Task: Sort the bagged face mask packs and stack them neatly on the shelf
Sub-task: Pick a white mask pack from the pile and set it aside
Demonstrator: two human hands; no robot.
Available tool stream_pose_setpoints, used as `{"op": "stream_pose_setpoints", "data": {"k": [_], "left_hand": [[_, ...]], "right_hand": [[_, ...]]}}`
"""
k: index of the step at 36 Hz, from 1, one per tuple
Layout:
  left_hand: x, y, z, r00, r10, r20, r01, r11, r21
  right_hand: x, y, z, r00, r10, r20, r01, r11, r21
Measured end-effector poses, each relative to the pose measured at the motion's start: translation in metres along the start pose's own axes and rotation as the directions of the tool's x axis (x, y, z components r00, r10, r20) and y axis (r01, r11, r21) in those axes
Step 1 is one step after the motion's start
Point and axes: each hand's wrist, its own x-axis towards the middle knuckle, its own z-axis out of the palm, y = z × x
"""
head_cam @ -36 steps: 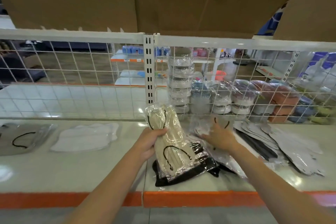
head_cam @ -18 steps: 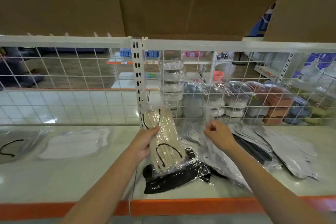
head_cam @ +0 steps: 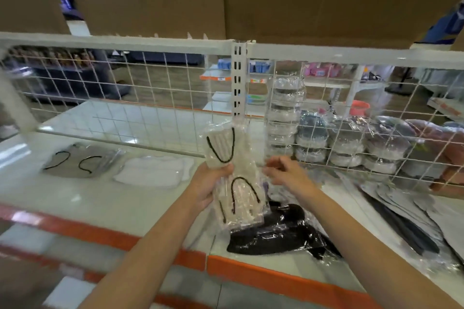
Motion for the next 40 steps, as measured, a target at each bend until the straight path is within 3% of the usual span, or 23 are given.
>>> {"op": "stream_pose_setpoints", "data": {"k": [3,6,11,16,22,24,27,30,32,34,37,40], "left_hand": [[-0.008,0.014,-0.014,0.995,0.101,0.011,-0.101,0.995,0.013],[-0.014,0.030,-0.026,0.985,0.171,0.035,-0.174,0.982,0.071],[-0.017,0.052,-0.044,0.961,0.274,0.035,-0.276,0.946,0.171],[-0.012,0.047,-0.071,0.954,0.299,-0.004,-0.286,0.916,0.282],[-0.004,0.020,-0.089,0.966,0.242,-0.094,-0.202,0.928,0.312],[-0.001,0.022,-0.090,0.958,0.229,-0.174,-0.186,0.955,0.232],[0.006,0.035,-0.097,0.976,0.138,-0.170,-0.173,0.961,-0.214],[0.016,0.050,-0.114,0.988,0.081,-0.134,-0.138,0.857,-0.496],[0.020,0.058,-0.123,0.989,0.088,-0.117,-0.139,0.815,-0.563],[0.024,0.063,-0.132,0.991,0.101,-0.082,-0.130,0.796,-0.592],[0.026,0.066,-0.144,0.991,0.137,0.011,-0.108,0.824,-0.556],[0.027,0.067,-0.167,0.988,0.154,-0.010,-0.143,0.895,-0.423]], "right_hand": [[0.008,-0.010,0.021,0.987,-0.030,0.158,0.015,0.995,0.094],[0.014,-0.023,0.042,0.963,-0.140,0.230,0.122,0.988,0.093],[0.028,-0.036,0.070,0.956,-0.248,0.154,0.253,0.967,-0.014],[0.033,-0.022,0.096,0.967,-0.175,0.187,0.176,0.984,0.011],[0.031,-0.004,0.122,0.978,-0.088,0.191,0.118,0.981,-0.152],[0.033,-0.005,0.127,0.980,-0.064,0.189,0.097,0.980,-0.171],[0.036,-0.006,0.130,0.995,0.032,0.093,-0.019,0.991,-0.130],[0.039,-0.009,0.130,0.986,0.166,-0.016,-0.160,0.971,0.177],[0.043,-0.010,0.130,0.975,0.224,0.011,-0.206,0.872,0.444],[0.046,-0.016,0.134,0.977,0.205,0.063,-0.207,0.818,0.537],[0.047,-0.035,0.149,0.996,0.070,0.063,-0.093,0.832,0.546],[0.055,-0.050,0.164,0.993,-0.045,-0.111,0.088,0.905,0.417]]}}
